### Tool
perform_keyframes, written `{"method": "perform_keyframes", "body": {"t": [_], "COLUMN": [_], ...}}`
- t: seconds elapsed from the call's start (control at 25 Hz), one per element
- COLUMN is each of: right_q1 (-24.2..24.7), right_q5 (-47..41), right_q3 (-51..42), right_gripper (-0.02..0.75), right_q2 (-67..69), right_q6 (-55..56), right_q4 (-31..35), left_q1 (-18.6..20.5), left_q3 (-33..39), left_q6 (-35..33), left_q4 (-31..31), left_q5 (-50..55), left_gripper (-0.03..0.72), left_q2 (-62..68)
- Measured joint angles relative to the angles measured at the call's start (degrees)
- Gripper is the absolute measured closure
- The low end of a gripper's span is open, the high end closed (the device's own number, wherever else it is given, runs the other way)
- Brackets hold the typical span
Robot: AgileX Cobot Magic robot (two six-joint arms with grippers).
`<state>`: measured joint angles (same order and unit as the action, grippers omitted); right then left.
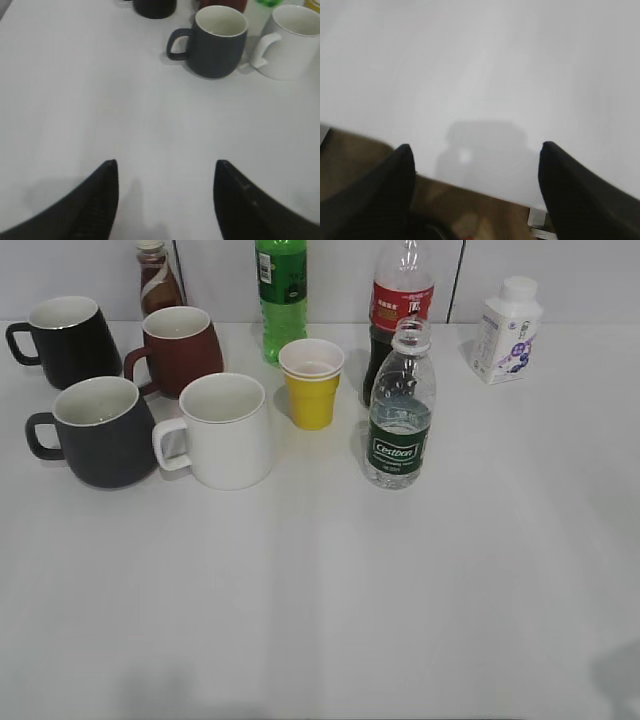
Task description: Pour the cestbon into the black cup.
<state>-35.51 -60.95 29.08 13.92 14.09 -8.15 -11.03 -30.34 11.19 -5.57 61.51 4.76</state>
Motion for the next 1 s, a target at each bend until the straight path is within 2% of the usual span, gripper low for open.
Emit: {"method": "perform_keyframes", "body": {"t": [0.24,0.36,0.44,0.56,1.0], "right_q1": [16.9,24.4,27.4,29.0,29.1], "right_q5": [0.1,0.1,0.1,0.1,0.1], "right_q3": [-0.1,-0.1,-0.1,-0.1,-0.1], "right_gripper": [0.163,0.163,0.163,0.163,0.163], "right_q2": [-6.6,-12.0,-14.0,-14.4,-14.4], "right_q6": [-0.1,-0.1,-0.1,-0.1,-0.1], "right_q4": [0.1,0.1,0.0,-0.1,-0.1], "left_q1": [6.1,7.2,7.3,7.4,7.5], "left_q3": [0.0,0.0,0.0,0.1,0.2], "left_q6": [0.0,0.0,0.0,0.0,0.0], "left_q4": [0.0,0.0,0.0,0.1,0.0], "left_q5": [-0.1,-0.1,-0.1,-0.2,-0.2], "left_gripper": [0.276,0.298,0.314,0.338,0.445], "left_q2": [0.0,0.0,0.0,-2.2,-5.2]}}
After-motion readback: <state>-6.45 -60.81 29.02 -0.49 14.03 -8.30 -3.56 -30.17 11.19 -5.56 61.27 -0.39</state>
